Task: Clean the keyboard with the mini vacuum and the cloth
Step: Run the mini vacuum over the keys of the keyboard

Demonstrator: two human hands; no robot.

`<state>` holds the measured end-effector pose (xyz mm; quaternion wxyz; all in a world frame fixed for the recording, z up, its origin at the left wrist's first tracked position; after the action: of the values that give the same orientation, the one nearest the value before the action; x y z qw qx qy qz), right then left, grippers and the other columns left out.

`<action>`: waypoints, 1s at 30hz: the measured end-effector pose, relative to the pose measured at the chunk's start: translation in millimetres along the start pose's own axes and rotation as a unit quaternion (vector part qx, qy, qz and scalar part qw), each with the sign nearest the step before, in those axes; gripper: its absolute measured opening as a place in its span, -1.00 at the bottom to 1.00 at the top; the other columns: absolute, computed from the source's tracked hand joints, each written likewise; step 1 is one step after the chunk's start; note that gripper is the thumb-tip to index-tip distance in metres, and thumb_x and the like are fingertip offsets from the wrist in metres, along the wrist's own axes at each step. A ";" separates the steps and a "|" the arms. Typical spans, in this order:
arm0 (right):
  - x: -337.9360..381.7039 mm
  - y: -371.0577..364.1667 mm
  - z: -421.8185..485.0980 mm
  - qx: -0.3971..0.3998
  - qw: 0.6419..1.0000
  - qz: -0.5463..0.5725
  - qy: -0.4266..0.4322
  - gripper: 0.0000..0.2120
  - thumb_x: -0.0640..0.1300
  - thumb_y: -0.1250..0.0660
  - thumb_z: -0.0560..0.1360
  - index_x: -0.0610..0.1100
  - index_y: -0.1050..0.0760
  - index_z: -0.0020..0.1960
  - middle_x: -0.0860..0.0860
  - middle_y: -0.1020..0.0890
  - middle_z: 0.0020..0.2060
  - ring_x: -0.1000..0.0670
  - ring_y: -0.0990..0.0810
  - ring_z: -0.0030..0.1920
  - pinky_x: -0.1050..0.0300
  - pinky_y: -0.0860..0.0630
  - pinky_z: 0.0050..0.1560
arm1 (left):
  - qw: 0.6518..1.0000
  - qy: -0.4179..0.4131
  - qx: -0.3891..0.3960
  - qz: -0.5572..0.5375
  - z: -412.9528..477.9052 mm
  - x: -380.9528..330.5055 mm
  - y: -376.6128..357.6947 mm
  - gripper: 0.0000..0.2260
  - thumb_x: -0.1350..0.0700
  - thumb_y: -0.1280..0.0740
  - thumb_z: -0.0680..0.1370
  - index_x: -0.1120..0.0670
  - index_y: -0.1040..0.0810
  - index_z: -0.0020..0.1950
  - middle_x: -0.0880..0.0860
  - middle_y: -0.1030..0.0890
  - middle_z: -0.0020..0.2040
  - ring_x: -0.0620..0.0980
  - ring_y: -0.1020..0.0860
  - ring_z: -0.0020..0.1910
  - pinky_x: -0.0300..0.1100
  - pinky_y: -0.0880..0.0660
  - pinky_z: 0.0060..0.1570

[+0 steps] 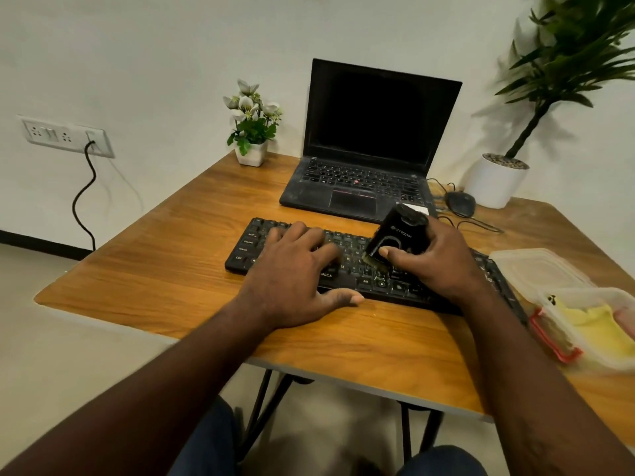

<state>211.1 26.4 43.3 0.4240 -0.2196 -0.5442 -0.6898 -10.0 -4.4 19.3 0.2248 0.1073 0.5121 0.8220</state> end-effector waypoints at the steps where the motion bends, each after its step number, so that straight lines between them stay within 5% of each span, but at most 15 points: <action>1: 3.9 -3.4 1.8 -0.002 1.000 -0.007 0.012 -0.60 -0.12 -0.59 0.43 0.02 -0.52 0.19 0.13 -0.67 0.00 0.17 -0.67 -0.01 0.36 -0.60 -0.16 | 1.000 -0.007 0.003 -0.001 1.6 -3.5 -1.0 -0.26 -0.62 -0.03 0.46 -0.11 -0.52 0.31 -0.07 -0.48 0.17 -0.03 -0.36 0.21 0.08 -0.36 0.25; 7: 10.7 -9.5 9.2 -0.014 0.996 -0.075 0.054 -0.55 -0.03 -0.59 0.43 -0.09 -0.58 0.26 0.11 -0.69 0.02 0.17 -0.67 0.01 0.31 -0.62 -0.07 | 0.999 -0.030 -0.015 -0.005 8.3 -15.6 -4.7 -0.30 -0.58 -0.09 0.47 -0.09 -0.55 0.29 -0.05 -0.51 0.17 -0.03 -0.37 0.17 0.04 -0.37 0.20; 18: 14.9 3.2 -1.5 0.042 0.995 -0.050 0.071 -0.62 -0.09 -0.62 0.40 0.18 -0.56 0.12 0.19 -0.69 -0.02 0.28 -0.66 -0.01 0.40 -0.55 -0.12 | 1.000 -0.005 -0.012 -0.011 7.9 -12.1 -7.2 -0.35 -0.59 -0.12 0.45 -0.12 -0.53 0.23 -0.11 -0.50 0.14 -0.06 -0.38 0.18 0.01 -0.36 0.19; 24: 18.3 -4.4 -4.8 0.054 0.989 -0.069 0.123 -0.52 -0.08 -0.61 0.41 -0.03 -0.61 0.30 0.15 -0.70 0.07 0.19 -0.65 0.10 0.32 -0.57 0.04 | 1.000 0.012 0.001 -0.005 8.9 -9.8 -6.2 -0.32 -0.61 -0.09 0.44 -0.13 -0.52 0.24 -0.12 -0.49 0.17 -0.06 -0.37 0.20 -0.01 -0.34 0.21; 30: 8.1 17.0 -6.9 0.073 0.994 -0.011 0.081 -0.67 -0.18 -0.60 0.41 -0.02 -0.65 0.14 0.12 -0.74 -0.03 0.12 -0.72 0.00 0.19 -0.67 -0.05 | 1.000 0.016 0.011 -0.010 8.5 -10.0 -5.1 -0.35 -0.60 -0.10 0.44 -0.16 -0.49 0.25 -0.13 -0.47 0.18 -0.07 -0.34 0.23 -0.01 -0.32 0.25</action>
<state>221.8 16.3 56.9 0.4741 -0.1254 -0.5593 -0.6683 3.5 -0.5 19.1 0.2234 0.0911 0.5255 0.8159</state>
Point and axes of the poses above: each hand's wrist, its own z-axis towards the middle knuckle, its own y-axis out of the back of the hand, x = y × z, the point moved 6 cm from there along z, towards the middle knuckle
